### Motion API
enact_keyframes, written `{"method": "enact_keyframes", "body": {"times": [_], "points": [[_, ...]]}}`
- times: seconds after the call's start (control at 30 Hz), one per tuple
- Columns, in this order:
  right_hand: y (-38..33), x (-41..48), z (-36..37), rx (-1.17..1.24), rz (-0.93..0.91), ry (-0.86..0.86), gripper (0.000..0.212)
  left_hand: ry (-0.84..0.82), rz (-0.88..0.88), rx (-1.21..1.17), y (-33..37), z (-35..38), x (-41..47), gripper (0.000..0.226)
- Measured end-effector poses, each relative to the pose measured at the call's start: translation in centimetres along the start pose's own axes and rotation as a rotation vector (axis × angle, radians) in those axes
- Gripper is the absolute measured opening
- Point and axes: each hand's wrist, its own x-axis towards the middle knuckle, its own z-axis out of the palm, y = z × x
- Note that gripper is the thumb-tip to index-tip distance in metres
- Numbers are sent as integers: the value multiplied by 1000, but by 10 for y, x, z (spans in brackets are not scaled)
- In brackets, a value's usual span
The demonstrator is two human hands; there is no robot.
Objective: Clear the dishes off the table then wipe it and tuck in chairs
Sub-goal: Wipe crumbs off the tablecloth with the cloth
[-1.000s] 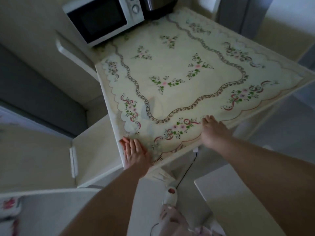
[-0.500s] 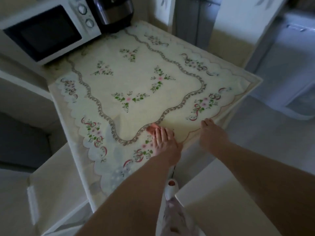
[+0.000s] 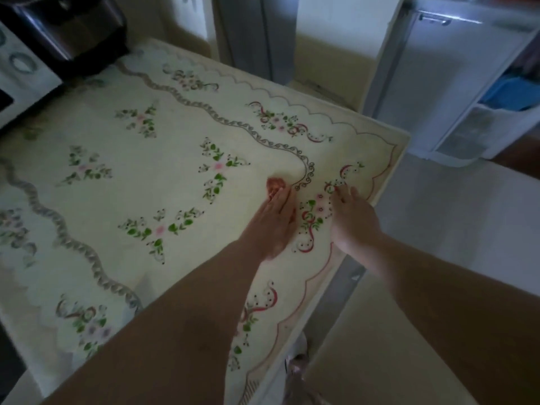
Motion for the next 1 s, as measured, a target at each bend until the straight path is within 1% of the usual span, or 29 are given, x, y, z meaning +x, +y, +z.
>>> {"method": "enact_keyframes", "body": {"times": [0.07,0.1,0.2,0.23,0.27,0.33,0.43,0.5,0.57,0.6,0.67,0.73,0.8,0.9,0.97,1.0], "points": [[2,9,0,-63,-5,12,70,30,-22,-40,-10,-7,25,66],[2,11,0,-84,-18,17,67,63,-59,-65,-13,-9,37,67],[8,12,3,-102,-50,20,61,145,-274,-149,-10,-9,66,67],[12,11,3,-96,-66,28,62,150,-333,-175,-9,-9,73,67],[16,9,2,-79,-84,32,63,141,-355,-195,-7,-9,75,67],[23,5,-1,-5,-109,46,67,117,-277,-200,-6,-8,69,65],[28,1,-2,174,-59,56,71,46,-36,-90,13,-5,39,61],[32,1,1,270,1,104,67,19,125,-24,31,0,11,66],[38,-3,4,247,14,188,60,-44,257,31,44,6,-21,67],[41,-5,5,217,14,213,57,-88,293,48,45,10,-34,64],[46,-11,5,174,-4,215,50,-161,324,98,44,16,-57,59],[49,-15,5,170,-9,195,46,-179,346,146,39,19,-66,57],[48,-14,8,181,-16,176,47,-174,347,160,34,16,-58,56],[36,-9,12,216,-30,156,55,-169,331,188,24,14,-38,56],[23,-8,11,280,-30,211,56,-101,323,184,25,11,-25,55],[15,-9,11,307,-31,272,52,-99,282,159,27,9,-17,55]]}}
